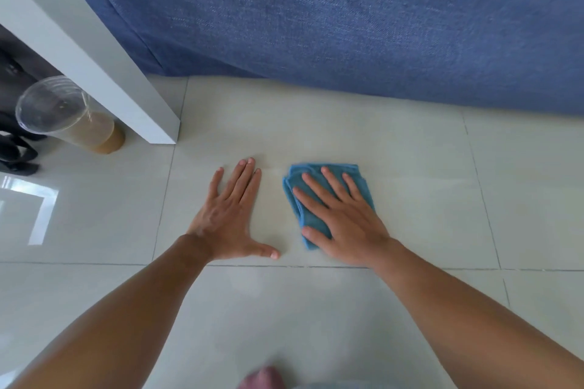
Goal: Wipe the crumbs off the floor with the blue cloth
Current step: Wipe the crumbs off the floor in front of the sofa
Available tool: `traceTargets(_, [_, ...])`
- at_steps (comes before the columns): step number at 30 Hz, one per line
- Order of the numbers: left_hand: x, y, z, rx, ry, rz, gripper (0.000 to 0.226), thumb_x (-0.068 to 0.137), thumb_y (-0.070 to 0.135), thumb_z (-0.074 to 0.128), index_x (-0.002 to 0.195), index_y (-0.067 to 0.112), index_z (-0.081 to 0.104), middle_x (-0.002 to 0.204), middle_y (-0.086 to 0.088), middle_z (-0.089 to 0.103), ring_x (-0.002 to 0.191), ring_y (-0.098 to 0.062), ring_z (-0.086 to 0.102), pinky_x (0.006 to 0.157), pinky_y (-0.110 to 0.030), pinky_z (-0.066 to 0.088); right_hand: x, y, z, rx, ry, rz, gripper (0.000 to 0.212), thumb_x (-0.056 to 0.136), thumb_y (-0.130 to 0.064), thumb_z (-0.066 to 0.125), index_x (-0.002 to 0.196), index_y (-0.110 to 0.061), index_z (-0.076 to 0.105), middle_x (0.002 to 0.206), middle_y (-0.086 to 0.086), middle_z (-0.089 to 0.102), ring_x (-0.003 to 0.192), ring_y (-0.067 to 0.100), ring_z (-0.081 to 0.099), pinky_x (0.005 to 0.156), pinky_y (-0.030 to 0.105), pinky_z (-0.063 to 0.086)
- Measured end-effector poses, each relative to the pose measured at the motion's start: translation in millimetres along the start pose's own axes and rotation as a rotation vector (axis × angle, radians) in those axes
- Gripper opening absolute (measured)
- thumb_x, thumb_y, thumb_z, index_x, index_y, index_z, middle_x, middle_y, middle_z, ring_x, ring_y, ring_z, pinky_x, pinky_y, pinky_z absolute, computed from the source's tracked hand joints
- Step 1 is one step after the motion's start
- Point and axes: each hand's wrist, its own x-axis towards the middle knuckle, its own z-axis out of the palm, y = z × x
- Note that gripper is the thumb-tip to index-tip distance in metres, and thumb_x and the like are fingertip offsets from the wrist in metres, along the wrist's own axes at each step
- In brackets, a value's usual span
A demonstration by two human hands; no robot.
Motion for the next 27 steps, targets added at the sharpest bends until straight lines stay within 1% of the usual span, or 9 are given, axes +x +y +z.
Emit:
traceTargets(3, [0.2,0.2,-0.3,-0.001,0.011,-0.009,0.159,0.045,0.108,0.034,0.158,0.003,-0.004,0.166,-0.013,-0.018,0.154,-0.023,-0.021,0.124,-0.056,-0.005,-22.0,27.4,-0.3,-0.013,-0.035,0.066,0.075,0.096,-0.066,0.031,0.161,-0.041,0.005,0.171,-0.016,-0.006,0.156,0.016,-0.017,0.127,0.05,-0.001])
traceTargets(7, [1.0,0.9,1.3,0.022,0.022,-0.002,0.156,0.046,0.108,0.028,0.158,0.003,-0.003,0.166,-0.013,-0.017,0.154,-0.023,-0.02,0.125,-0.055,-0.004,6.2,-10.0,2.6,0.083,0.104,0.467,0.077,0.094,-0.067,0.027,0.162,-0.034,0.012,0.172,-0.007,-0.001,0.158,0.026,-0.011,0.126,0.053,-0.005])
traceTargets(8, [0.5,1.7,1.2,0.023,0.021,-0.004,0.156,0.046,0.108,0.028,0.158,0.003,-0.003,0.166,-0.013,-0.017,0.154,-0.023,-0.019,0.125,-0.055,-0.004,5.7,-29.9,7.5,0.112,0.126,0.462,0.077,0.094,-0.066,0.029,0.162,-0.033,0.013,0.172,-0.006,-0.001,0.158,0.028,-0.01,0.126,0.053,-0.005])
traceTargets(10, [0.1,2.7,1.2,0.016,0.025,-0.018,0.157,0.046,0.108,0.03,0.158,0.003,-0.001,0.167,-0.012,-0.015,0.154,-0.022,-0.019,0.125,-0.055,-0.003,-13.9,-50.1,18.1,0.098,0.106,0.312,0.074,0.096,-0.065,0.034,0.162,-0.035,0.018,0.172,-0.007,0.005,0.158,0.025,-0.008,0.126,0.054,0.001])
traceTargets(12, [0.3,3.8,-1.4,-0.001,0.015,-0.017,0.157,0.047,0.107,0.034,0.158,0.003,0.0,0.167,-0.012,-0.014,0.154,-0.022,-0.018,0.125,-0.055,-0.003,-36.9,-33.7,19.4,0.089,0.095,0.221,0.071,0.096,-0.065,0.037,0.16,-0.037,0.023,0.171,-0.011,0.011,0.158,0.022,-0.004,0.126,0.053,0.007])
traceTargets(15, [-0.1,3.8,-3.5,0.005,0.009,-0.011,0.156,0.048,0.106,0.035,0.158,0.001,-0.002,0.167,-0.013,-0.014,0.154,-0.023,-0.018,0.125,-0.055,-0.003,-43.9,-1.4,16.2,0.073,0.117,0.337,0.073,0.095,-0.067,0.033,0.16,-0.037,0.022,0.171,-0.012,0.01,0.158,0.02,-0.004,0.126,0.051,0.004])
traceTargets(18, [-0.7,2.5,-1.9,0.008,0.016,-0.01,0.156,0.049,0.107,0.034,0.157,0.0,-0.003,0.167,-0.014,-0.014,0.154,-0.024,-0.018,0.125,-0.055,-0.003,-25.4,-0.9,13.3,0.067,0.097,0.413,0.075,0.094,-0.068,0.027,0.161,-0.037,0.016,0.172,-0.01,0.003,0.158,0.021,-0.007,0.127,0.049,-0.002])
traceTargets(24, [-0.2,-5.3,-3.1,-0.034,0.002,0.042,0.155,0.05,0.105,0.038,0.157,0.005,-0.013,0.165,-0.01,-0.024,0.152,-0.021,-0.025,0.125,-0.052,-0.008,-35.4,10.9,9.4,0.078,0.054,0.286,0.072,0.098,-0.066,0.028,0.162,-0.037,0.012,0.172,-0.012,-0.001,0.157,0.02,-0.016,0.126,0.051,-0.003])
traceTargets(27, [0.8,-12.1,-4.8,-0.061,0.026,0.055,0.148,0.053,0.104,0.039,0.159,0.011,-0.007,0.168,-0.004,-0.018,0.153,-0.014,-0.022,0.126,-0.047,-0.004,-35.8,10.2,9.9,0.078,0.078,0.28,0.073,0.097,-0.067,0.03,0.162,-0.038,0.014,0.172,-0.012,0.001,0.157,0.02,-0.014,0.126,0.05,-0.005])
